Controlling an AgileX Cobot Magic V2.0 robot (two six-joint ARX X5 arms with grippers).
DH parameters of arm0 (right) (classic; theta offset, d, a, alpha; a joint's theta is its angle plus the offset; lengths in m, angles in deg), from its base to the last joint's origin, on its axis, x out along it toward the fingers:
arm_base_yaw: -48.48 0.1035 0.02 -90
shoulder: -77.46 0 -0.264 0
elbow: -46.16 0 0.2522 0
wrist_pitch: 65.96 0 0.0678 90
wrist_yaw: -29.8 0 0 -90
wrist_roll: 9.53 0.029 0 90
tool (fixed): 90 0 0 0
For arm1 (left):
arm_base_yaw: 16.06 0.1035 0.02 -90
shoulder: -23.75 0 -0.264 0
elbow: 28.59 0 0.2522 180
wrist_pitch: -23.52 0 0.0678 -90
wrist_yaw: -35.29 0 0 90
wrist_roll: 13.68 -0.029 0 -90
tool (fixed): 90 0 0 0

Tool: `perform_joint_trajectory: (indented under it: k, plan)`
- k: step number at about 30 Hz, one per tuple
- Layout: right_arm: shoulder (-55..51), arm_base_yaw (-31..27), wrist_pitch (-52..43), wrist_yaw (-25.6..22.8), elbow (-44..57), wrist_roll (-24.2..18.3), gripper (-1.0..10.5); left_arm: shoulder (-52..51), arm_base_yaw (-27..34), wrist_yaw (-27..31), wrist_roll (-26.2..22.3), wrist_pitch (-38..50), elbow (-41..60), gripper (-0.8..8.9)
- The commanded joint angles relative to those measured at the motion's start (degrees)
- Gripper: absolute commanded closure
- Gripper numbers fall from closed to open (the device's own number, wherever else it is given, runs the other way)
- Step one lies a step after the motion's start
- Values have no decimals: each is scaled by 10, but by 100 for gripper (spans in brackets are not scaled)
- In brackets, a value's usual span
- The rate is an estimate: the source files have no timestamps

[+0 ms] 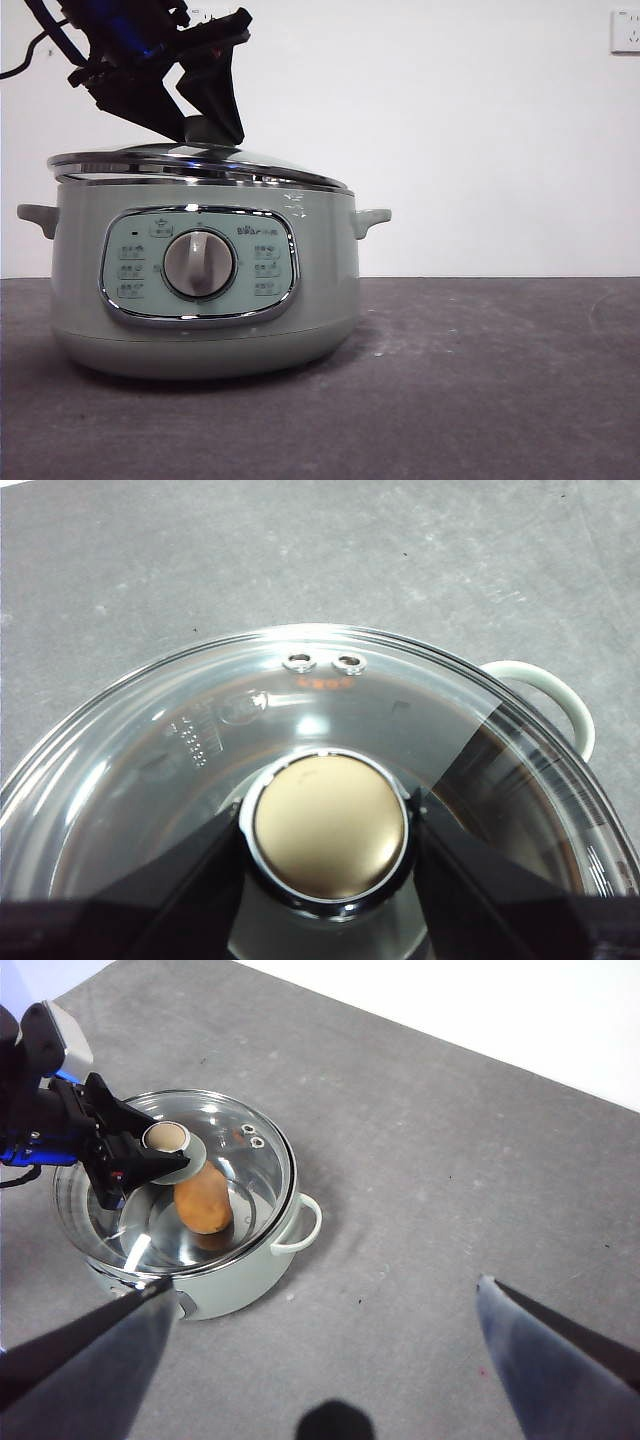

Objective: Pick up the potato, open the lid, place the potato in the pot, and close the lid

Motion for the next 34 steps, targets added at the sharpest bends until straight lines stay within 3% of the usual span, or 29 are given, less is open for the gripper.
perform_joint_trajectory:
  k: [1,16,27,34]
  plan:
    - [0,0,-1,-2,0,5,447,10,-2,-1,-1,2,-6,822]
    - [-4,0,13,0,0,7,447,31,-2,-2,0,1,-6,822]
    - [-5,1,13,1,0,8,447,31,-2,-1,59,37,-6,822]
    - [-8,1,13,3,0,8,447,31,-2,0,62,31,-6,821]
